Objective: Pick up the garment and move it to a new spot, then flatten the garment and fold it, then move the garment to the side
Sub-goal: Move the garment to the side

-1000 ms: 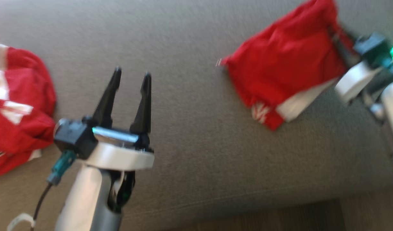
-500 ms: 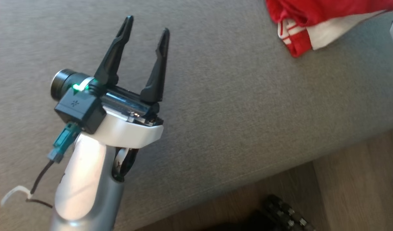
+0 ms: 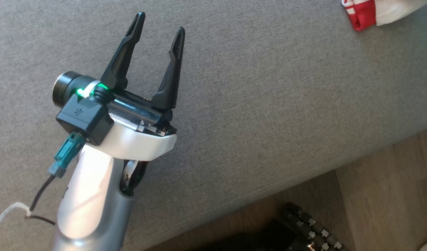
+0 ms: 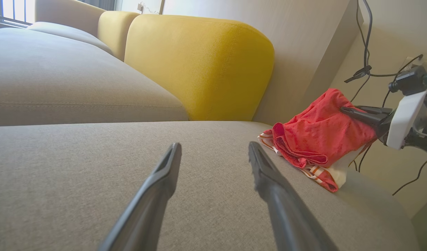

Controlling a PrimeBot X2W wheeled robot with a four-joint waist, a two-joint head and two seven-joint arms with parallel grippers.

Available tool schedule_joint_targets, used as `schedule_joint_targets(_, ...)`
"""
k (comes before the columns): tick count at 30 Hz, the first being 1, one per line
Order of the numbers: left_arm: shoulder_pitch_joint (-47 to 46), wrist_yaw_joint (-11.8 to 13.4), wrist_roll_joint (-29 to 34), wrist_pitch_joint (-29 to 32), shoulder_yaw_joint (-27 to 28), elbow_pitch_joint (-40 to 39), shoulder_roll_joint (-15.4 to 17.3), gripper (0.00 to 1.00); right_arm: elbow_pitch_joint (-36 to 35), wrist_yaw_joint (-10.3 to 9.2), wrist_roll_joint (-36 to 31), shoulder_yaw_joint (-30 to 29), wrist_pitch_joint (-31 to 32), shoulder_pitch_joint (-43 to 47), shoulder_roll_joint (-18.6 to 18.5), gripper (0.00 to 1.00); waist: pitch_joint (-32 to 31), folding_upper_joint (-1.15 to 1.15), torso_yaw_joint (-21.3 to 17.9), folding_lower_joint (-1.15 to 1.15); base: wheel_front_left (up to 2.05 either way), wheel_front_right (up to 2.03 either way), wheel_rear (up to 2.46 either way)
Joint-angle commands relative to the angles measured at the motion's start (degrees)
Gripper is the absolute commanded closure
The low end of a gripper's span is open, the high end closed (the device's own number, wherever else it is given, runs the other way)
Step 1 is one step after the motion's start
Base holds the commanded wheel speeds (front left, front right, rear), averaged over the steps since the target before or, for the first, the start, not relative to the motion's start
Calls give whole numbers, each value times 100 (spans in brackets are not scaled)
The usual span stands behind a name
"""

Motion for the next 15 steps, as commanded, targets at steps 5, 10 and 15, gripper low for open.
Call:
schedule_joint_targets(5,34,-26,-54,-28,118,-226,10,0,-307,-2,-183,-68,91,269,75,0,-65,0,50,-1,0,0,0)
schedule_joint_targets(10,85,-20,-149,-28,94,-192,10,0,-476,-2,-83,20,130,310,136,0,-216,0,105,-1,0,0,0)
schedule_joint_targets(15,178,56,-309,-28,76,-183,10,0,-863,-2,95,235,129,268,160,0,-467,0,214,-1,0,0,0)
